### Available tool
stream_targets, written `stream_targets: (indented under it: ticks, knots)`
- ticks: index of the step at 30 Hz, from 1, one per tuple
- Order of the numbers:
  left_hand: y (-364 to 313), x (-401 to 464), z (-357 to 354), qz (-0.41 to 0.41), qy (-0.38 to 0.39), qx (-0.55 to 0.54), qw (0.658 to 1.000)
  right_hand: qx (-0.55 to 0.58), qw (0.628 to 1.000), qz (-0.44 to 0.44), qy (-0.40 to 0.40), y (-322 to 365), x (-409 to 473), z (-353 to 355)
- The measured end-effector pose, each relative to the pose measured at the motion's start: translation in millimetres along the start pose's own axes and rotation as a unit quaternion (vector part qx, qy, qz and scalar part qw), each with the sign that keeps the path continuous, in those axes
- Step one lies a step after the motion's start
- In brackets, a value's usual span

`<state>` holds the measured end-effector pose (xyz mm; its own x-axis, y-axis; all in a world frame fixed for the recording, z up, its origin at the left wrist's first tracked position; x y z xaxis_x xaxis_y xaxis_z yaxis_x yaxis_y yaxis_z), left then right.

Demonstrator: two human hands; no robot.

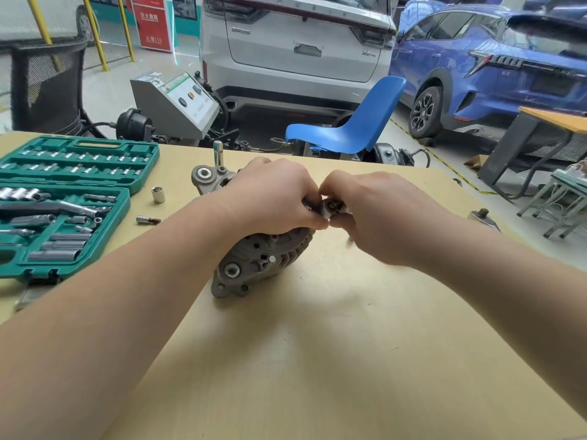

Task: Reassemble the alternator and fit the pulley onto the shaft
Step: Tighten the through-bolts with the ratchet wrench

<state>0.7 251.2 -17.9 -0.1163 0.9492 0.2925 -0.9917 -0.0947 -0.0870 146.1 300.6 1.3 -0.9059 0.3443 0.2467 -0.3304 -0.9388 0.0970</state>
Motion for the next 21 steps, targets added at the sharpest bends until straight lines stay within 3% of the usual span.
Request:
stream_targets:
  ticks: [3, 7, 10, 14, 19, 21]
  knots:
    - [1, 0, -1, -0.001, 0.003, -0.005, 1.000, 0.084, 0.996, 0.007, -0.001, -11, 3, 7]
    - [-1, -3, 0, -0.001, -0.034, 0.006, 0.999, 0.270, 0.958, -0.089, -0.045, -24, -1, 5]
    - [1, -3, 3, 0.024, -0.049, -0.002, 0.999, 0.320, 0.932, -0.157, -0.071, -25, -6, -2]
    - [0, -2, 3, 0.029, -0.031, -0.001, 0.999, 0.226, 0.958, -0.148, -0.096, -17, -8, -8]
    - [-1, -3, 5, 0.044, -0.019, -0.011, 0.999, 0.079, 0.994, 0.034, -0.061, -10, -6, 4]
    - [-1, -3, 5, 0.042, -0.011, -0.017, 0.999, 0.077, 0.994, 0.061, -0.049, -13, -3, 9]
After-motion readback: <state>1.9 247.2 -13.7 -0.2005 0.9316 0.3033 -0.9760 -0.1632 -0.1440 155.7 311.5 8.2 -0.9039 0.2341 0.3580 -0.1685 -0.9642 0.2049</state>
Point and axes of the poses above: each hand's wrist, its own x-axis towards the middle knuckle, its own z-axis out of the back of the hand, y = z × x, the point moved 5 cm from there along x, towards the middle knuckle, and after that the axes turned 12 degrees about x, right-handed, at the moved point
